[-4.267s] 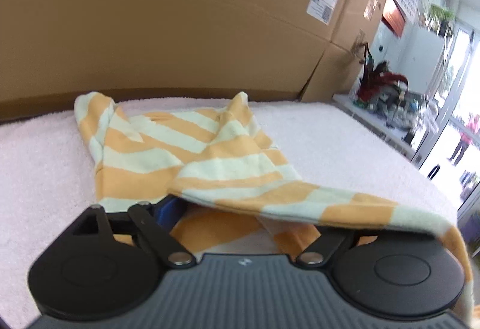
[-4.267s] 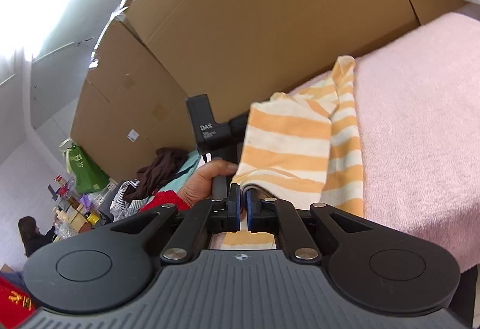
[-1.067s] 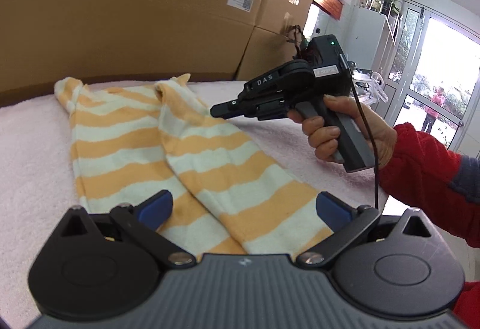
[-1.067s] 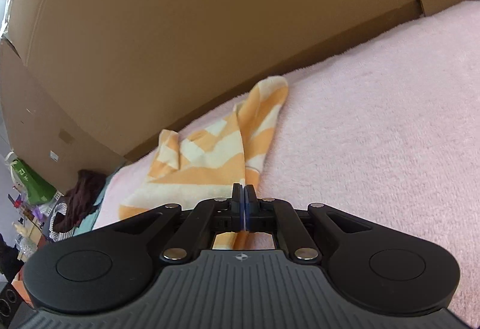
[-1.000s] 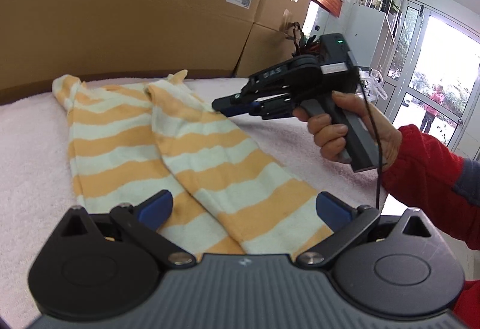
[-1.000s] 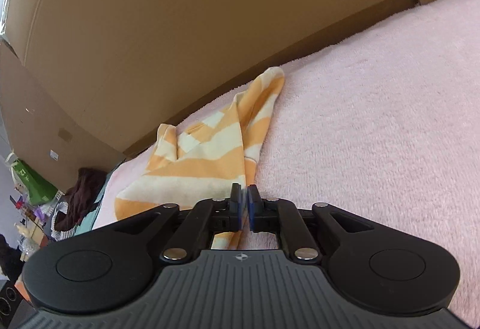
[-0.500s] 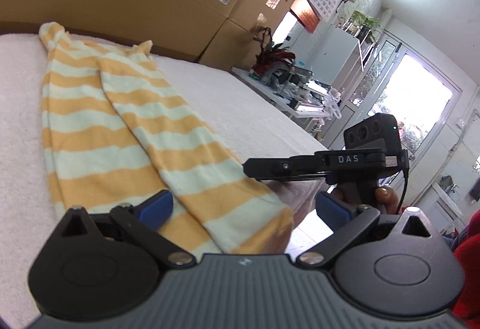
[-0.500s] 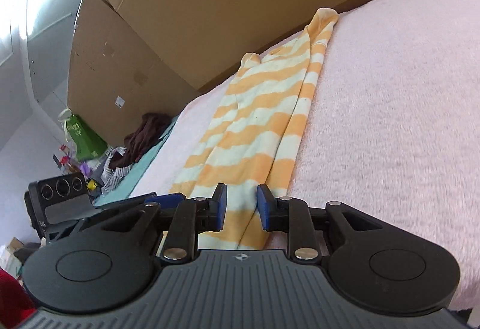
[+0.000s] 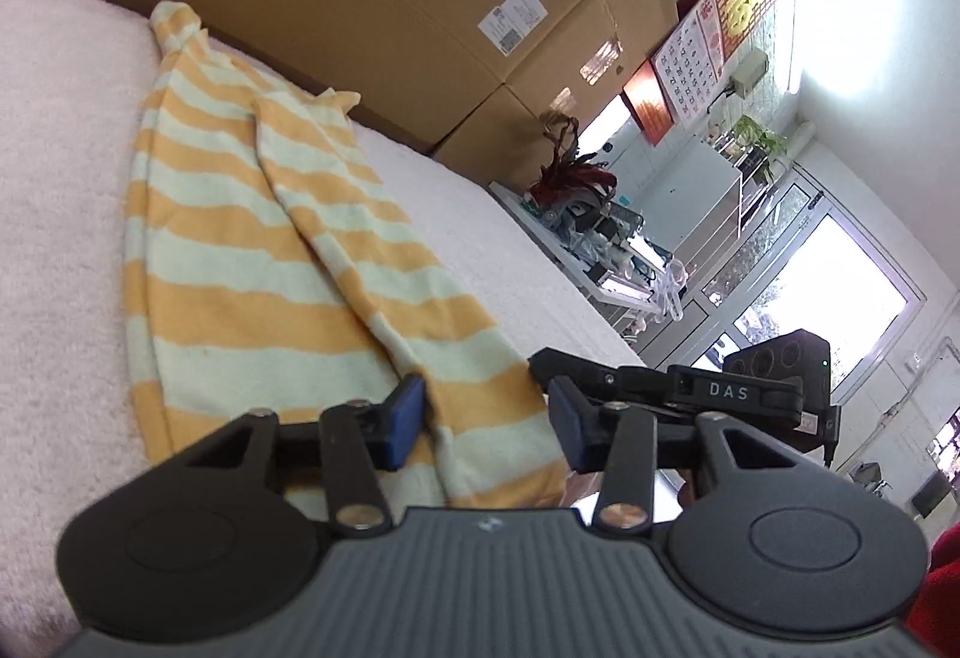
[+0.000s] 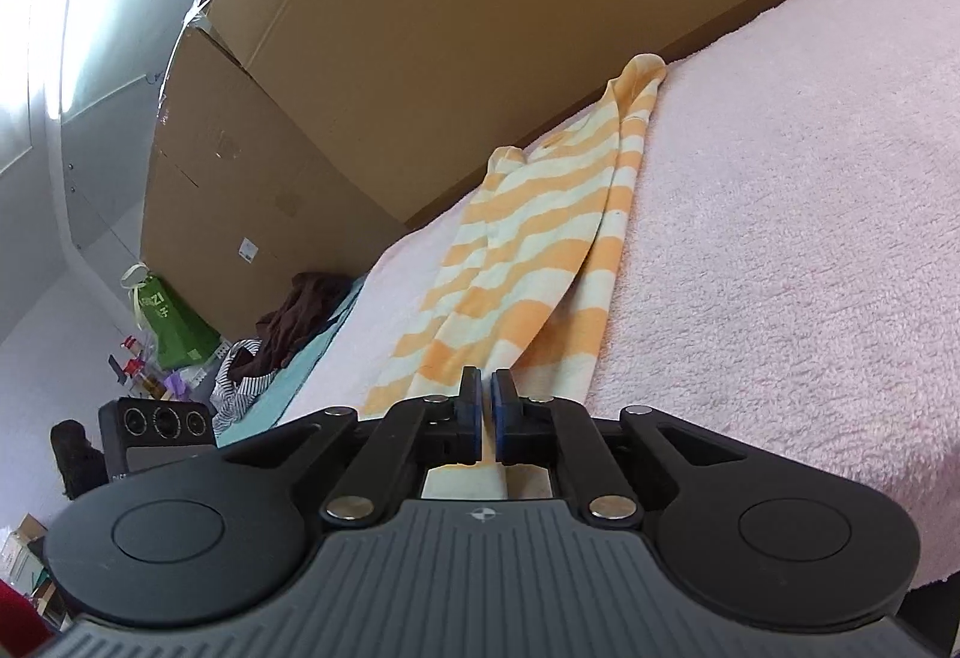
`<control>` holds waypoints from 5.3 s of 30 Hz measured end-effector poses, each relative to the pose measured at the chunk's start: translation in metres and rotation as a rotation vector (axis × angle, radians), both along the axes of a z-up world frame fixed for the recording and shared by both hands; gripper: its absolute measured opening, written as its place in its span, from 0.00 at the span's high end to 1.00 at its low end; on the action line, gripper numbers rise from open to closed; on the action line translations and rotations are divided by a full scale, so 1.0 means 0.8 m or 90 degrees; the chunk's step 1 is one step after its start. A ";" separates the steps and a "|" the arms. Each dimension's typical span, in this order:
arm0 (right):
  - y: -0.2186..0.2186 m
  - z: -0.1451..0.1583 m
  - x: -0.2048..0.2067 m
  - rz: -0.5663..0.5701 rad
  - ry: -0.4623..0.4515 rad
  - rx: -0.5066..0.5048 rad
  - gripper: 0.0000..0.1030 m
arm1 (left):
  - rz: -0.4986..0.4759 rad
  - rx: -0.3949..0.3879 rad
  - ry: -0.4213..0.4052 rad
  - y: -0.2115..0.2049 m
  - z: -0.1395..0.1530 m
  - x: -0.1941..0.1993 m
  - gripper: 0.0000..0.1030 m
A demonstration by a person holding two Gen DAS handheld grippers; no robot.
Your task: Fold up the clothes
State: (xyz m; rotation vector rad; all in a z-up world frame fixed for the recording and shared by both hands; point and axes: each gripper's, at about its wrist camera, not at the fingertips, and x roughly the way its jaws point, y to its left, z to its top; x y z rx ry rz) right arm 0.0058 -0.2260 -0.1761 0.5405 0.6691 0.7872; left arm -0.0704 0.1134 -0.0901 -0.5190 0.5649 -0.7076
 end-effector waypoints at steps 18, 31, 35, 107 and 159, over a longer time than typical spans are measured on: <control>0.015 -0.035 -0.053 0.006 -0.011 -0.074 0.90 | 0.009 0.070 -0.050 -0.021 0.002 -0.028 0.66; 0.006 -0.033 -0.069 -0.001 -0.037 -0.078 0.91 | -0.004 0.035 -0.029 -0.017 -0.004 -0.036 0.73; 0.003 -0.033 -0.071 0.000 -0.036 -0.074 0.91 | 0.004 0.025 -0.014 -0.011 -0.008 -0.033 0.87; 0.044 0.018 0.338 -0.165 0.034 0.010 0.78 | -0.133 0.121 -0.051 -0.038 0.050 0.137 0.09; 0.093 -0.018 0.323 -0.057 0.086 0.041 0.85 | -0.141 0.061 0.005 -0.026 0.035 0.155 0.02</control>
